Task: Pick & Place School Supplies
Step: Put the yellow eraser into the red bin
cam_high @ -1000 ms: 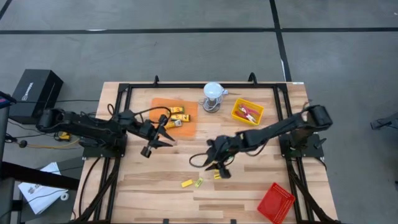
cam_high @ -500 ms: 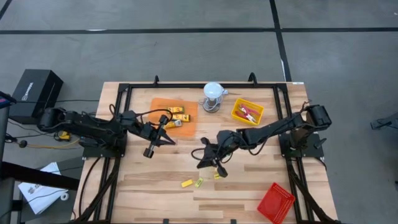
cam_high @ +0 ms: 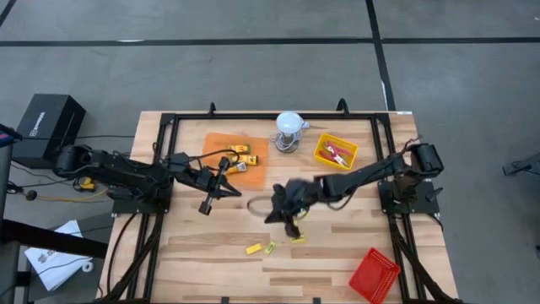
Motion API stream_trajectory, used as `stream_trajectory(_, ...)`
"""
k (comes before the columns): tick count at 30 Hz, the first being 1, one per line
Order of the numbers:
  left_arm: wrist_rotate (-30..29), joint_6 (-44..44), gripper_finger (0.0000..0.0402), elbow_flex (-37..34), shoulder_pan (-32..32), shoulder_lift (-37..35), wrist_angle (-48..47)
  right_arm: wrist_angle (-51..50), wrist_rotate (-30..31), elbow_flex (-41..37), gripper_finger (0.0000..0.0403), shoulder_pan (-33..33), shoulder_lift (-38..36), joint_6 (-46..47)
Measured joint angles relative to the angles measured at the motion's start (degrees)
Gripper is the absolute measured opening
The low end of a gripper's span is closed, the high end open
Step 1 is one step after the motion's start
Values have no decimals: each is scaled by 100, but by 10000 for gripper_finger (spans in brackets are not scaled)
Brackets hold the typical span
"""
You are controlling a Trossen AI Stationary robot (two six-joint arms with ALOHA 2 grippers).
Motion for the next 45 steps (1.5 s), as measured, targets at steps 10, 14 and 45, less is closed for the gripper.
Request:
stream_trajectory(10,-1,266,2,-1,-161,422,-49,-714,955,-45,0,684,919,1408)
stream_trajectory(14,-1,261,3,-1,-161,484,-54,-1004,1243,-39,0,749,982,1704)
stream_trajectory(45,1,248,4,-1,-159,479,-160,-2443,2069,-580,0,1045,-176,2356)
